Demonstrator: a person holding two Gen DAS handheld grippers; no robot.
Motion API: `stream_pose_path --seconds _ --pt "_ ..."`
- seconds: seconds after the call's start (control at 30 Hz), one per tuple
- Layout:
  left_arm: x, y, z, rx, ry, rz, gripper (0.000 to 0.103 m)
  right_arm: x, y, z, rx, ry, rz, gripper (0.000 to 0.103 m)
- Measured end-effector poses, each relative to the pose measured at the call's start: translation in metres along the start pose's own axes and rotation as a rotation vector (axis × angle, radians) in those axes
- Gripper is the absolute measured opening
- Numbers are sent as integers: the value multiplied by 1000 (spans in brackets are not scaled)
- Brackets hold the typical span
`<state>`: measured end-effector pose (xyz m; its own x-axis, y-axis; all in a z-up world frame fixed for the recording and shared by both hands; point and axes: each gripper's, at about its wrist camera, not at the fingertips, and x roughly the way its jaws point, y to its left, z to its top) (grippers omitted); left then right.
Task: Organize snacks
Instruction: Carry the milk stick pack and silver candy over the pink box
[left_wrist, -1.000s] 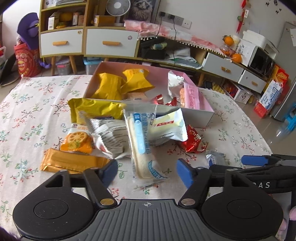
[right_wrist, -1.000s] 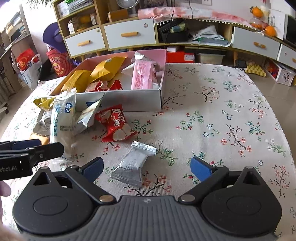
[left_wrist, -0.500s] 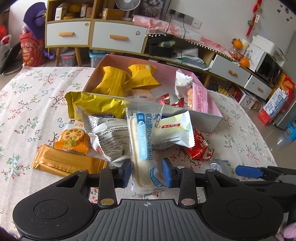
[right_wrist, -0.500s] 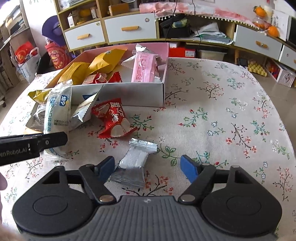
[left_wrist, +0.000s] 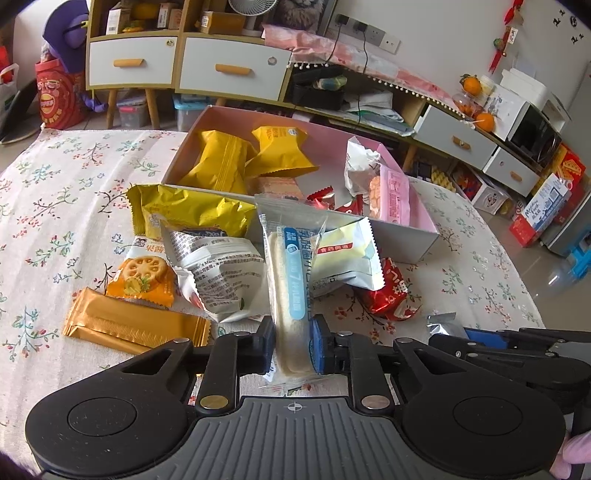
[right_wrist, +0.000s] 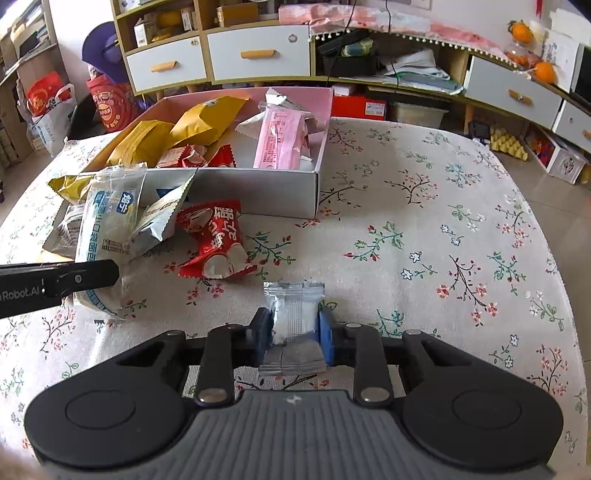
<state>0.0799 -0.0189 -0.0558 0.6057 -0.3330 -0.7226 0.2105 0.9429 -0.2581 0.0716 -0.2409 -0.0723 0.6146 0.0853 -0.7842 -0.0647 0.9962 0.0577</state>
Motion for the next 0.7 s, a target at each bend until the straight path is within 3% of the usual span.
stream_pose_path --seconds 0.7 --pt "-27 4 12 -31 -5 -35 15 -17 -13 14 114 2 82 23"
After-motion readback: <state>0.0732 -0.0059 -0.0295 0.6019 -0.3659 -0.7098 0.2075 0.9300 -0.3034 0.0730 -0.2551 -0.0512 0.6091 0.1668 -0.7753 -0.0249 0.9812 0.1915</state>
